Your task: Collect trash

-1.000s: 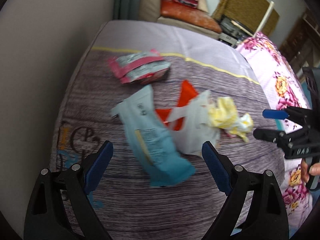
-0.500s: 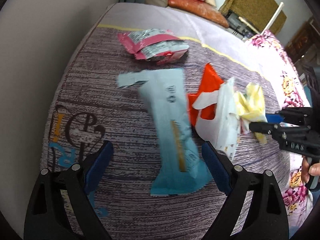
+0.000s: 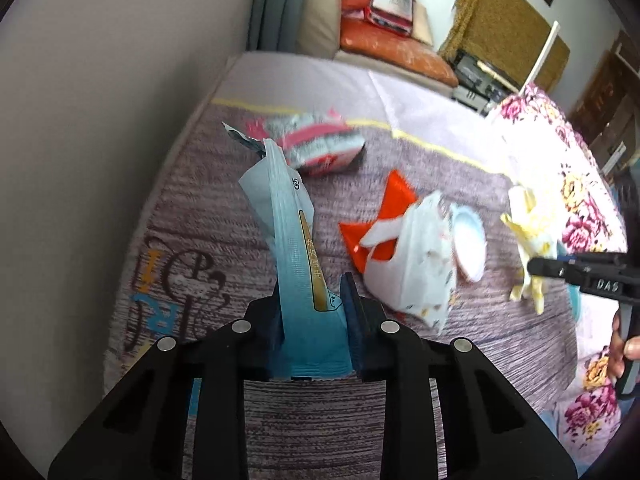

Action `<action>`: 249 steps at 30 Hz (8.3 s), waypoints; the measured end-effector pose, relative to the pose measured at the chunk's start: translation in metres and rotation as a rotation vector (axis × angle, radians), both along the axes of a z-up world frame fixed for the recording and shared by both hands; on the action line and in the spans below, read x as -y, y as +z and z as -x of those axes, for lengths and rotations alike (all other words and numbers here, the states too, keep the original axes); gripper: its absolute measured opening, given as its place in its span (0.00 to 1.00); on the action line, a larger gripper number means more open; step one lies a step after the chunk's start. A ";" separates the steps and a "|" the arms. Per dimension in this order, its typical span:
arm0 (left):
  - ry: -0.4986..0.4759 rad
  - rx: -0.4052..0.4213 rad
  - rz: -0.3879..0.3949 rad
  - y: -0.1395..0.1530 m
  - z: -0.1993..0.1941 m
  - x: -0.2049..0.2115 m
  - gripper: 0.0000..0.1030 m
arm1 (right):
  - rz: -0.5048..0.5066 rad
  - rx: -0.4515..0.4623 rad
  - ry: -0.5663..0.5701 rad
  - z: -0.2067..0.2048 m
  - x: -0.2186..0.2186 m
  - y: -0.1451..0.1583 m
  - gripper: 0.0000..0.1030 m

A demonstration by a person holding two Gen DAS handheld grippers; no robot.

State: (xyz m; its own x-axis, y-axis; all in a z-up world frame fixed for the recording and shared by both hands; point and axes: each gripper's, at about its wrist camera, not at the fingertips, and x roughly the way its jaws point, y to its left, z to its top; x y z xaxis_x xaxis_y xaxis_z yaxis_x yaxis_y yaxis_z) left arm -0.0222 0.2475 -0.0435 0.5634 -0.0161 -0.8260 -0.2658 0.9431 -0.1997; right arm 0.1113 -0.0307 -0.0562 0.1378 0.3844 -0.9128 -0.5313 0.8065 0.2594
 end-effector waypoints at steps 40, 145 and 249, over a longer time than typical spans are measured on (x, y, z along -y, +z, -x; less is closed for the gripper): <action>-0.653 0.033 0.000 0.025 -0.143 0.382 0.26 | -0.180 0.162 -0.578 -0.015 0.317 0.049 0.14; -0.604 -0.060 0.081 -0.005 -0.170 0.399 0.89 | -0.037 0.050 -0.733 -0.035 0.365 0.030 0.82; -0.384 -0.045 0.054 -0.019 -0.073 0.198 0.74 | -0.068 0.039 -0.329 -0.034 0.170 -0.005 0.04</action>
State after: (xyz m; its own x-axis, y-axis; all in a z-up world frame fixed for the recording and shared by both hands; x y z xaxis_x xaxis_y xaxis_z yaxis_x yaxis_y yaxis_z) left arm 0.0505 0.0495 -0.0625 0.4711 -0.2628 -0.8421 0.0948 0.9642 -0.2478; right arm 0.1450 -0.2008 -0.0615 0.2990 0.3738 -0.8780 -0.2566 0.9177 0.3034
